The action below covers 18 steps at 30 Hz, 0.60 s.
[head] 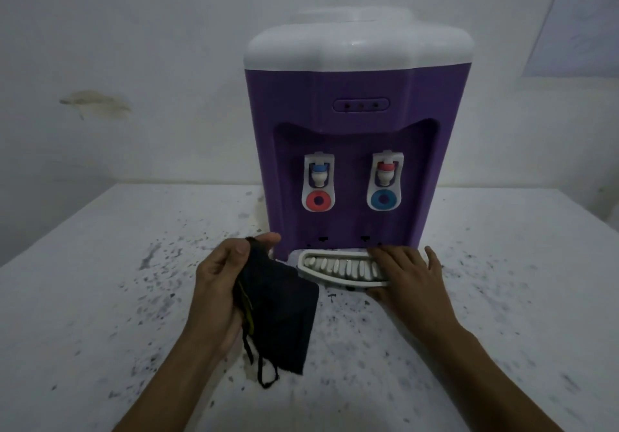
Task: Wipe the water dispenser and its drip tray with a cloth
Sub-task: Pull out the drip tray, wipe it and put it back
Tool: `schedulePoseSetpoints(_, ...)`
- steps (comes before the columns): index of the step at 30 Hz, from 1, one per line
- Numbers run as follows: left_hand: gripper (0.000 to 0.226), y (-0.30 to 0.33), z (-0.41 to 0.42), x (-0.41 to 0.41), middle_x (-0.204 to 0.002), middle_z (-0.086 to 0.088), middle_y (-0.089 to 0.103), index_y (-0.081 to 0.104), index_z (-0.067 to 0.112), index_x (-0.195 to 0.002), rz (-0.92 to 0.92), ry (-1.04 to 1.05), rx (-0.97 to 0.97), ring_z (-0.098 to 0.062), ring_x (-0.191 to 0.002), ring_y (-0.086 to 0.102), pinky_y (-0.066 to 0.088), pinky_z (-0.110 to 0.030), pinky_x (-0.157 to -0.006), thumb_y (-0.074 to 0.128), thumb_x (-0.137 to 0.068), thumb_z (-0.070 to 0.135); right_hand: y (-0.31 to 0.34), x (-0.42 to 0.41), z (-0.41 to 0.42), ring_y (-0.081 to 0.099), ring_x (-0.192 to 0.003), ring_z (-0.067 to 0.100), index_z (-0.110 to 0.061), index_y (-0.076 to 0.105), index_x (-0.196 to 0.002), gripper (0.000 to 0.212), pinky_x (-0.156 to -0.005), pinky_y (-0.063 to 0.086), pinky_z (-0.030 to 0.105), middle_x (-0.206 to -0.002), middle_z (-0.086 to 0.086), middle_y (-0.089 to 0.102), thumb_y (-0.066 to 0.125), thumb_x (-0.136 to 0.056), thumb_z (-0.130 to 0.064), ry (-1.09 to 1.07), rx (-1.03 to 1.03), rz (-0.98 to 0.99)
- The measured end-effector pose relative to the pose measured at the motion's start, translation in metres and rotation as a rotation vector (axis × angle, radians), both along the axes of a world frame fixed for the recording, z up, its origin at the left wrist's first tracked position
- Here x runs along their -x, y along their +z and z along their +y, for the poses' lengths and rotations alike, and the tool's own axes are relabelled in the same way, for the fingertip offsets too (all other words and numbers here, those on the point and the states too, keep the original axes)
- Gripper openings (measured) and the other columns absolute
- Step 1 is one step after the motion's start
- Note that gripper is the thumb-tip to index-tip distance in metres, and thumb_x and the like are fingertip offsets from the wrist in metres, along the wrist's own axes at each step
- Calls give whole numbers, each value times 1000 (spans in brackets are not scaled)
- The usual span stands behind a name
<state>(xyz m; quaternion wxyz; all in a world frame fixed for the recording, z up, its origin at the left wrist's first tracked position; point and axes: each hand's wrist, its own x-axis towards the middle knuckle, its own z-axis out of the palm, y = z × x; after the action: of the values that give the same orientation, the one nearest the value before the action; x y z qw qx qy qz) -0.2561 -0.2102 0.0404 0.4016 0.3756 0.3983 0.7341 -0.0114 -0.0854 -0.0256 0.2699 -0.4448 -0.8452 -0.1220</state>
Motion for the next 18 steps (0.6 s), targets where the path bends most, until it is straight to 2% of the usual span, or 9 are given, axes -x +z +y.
schedulePoseSetpoints(2,44,3,1,-4,-103,-15,71,63,2,-93,-1,15,14,-28,-102,66,56,-28,-78,68,-71,40,0,1,-1,58,-109,25,-22,57,-124,69,-100,35,61,-120,-1,62,82,-63,-44,4,-2,1)
schedulePoseSetpoints(4,27,-1,3,-7,-98,-10,72,69,15,-88,-30,4,46,-27,-100,67,57,-31,-78,64,-72,36,-1,1,-1,58,-110,24,-23,57,-124,69,-101,35,60,-121,-2,62,81,-64,-45,3,8,-3)
schedulePoseSetpoints(6,26,-9,4,-6,-104,-4,71,69,25,-98,43,-13,114,-22,-104,66,55,-36,-88,63,-75,36,-2,1,-1,55,-113,22,-26,55,-126,68,-102,34,58,-124,-4,60,79,-66,-47,-1,37,12)
schedulePoseSetpoints(8,38,-17,5,-3,-117,6,66,61,33,-117,326,26,225,-10,-110,61,48,-33,-97,62,-80,37,-2,0,-1,53,-114,20,-27,54,-126,65,-102,36,54,-124,-5,59,77,-69,-47,3,54,57)
schedulePoseSetpoints(9,41,-21,6,-1,-121,13,61,55,38,-123,464,20,261,-2,-111,58,46,-25,-98,62,-83,36,-2,-1,-2,52,-112,20,-26,55,-125,63,-100,38,51,-123,-4,59,76,-70,-47,6,49,84)
schedulePoseSetpoints(12,43,-28,14,-3,-124,26,50,43,54,-122,766,-18,298,15,-107,48,39,-3,-85,60,-89,32,2,-2,-3,52,-112,21,-26,56,-124,62,-94,40,46,-123,-2,58,78,-69,-44,7,30,131)
schedulePoseSetpoints(15,45,-35,24,-10,-121,20,48,32,54,-126,995,-11,330,9,-105,48,33,-2,-86,54,-93,32,2,-3,-5,52,-112,25,-27,56,-123,64,-93,41,46,-123,2,57,79,-66,-45,-13,31,124)
schedulePoseSetpoints(18,45,-43,30,-16,-115,10,50,27,52,-132,1187,19,345,-5,-107,50,39,-15,-89,49,-95,37,-1,-2,-5,54,-110,26,-29,56,-123,64,-92,43,45,-120,1,60,77,-67,-49,-37,25,93)
